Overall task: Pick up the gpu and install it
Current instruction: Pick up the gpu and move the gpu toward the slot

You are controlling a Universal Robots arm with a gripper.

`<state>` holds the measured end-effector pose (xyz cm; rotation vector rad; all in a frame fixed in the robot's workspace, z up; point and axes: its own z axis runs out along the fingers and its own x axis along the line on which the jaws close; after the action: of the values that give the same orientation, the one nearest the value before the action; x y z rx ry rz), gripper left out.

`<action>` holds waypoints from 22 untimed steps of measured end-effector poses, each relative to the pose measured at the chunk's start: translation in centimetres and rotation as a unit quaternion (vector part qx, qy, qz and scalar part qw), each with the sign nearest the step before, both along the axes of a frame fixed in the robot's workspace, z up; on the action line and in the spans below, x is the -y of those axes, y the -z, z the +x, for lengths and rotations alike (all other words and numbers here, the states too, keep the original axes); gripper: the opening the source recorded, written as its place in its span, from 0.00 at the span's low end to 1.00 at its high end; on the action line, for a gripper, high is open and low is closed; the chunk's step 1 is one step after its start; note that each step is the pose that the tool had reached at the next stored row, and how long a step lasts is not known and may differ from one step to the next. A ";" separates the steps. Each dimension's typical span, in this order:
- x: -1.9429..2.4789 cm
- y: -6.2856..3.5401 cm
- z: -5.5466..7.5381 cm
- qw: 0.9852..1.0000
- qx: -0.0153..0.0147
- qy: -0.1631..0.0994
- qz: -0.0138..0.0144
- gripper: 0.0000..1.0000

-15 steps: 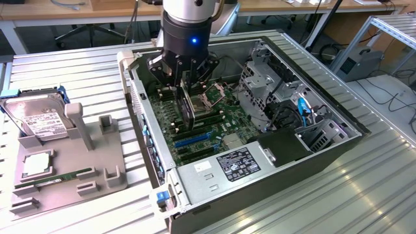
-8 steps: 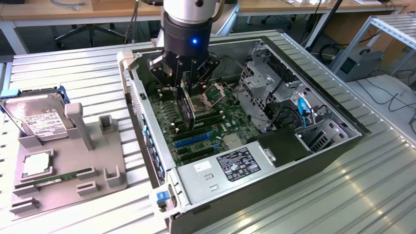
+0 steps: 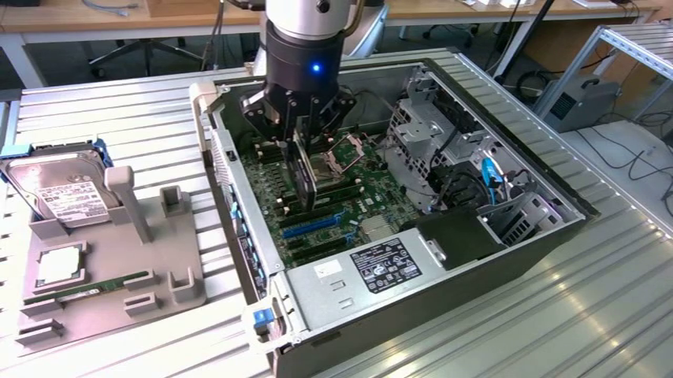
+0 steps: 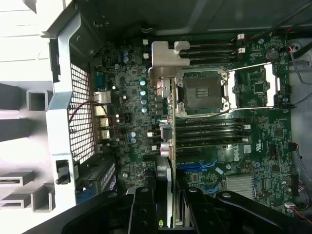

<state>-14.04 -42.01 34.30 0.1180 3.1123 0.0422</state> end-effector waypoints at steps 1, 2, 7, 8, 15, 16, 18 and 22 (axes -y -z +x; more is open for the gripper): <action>0.00 0.02 0.0 1.000 0.000 0.000 0.000 0.27; 0.00 0.04 0.0 1.000 0.000 0.000 0.000 0.27; 0.00 0.13 0.1 1.000 0.000 0.000 0.000 0.27; 0.00 0.16 0.2 1.000 0.000 0.000 0.000 0.27; 0.00 0.31 0.3 1.000 0.000 0.000 0.000 0.27; 0.00 0.32 0.3 1.000 0.000 0.000 0.000 0.27; 0.00 0.36 0.4 1.000 0.000 0.000 0.000 0.27; 0.00 0.42 0.4 1.000 0.000 0.000 0.000 0.27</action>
<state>-13.60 -42.01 33.87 0.1180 3.1124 0.0421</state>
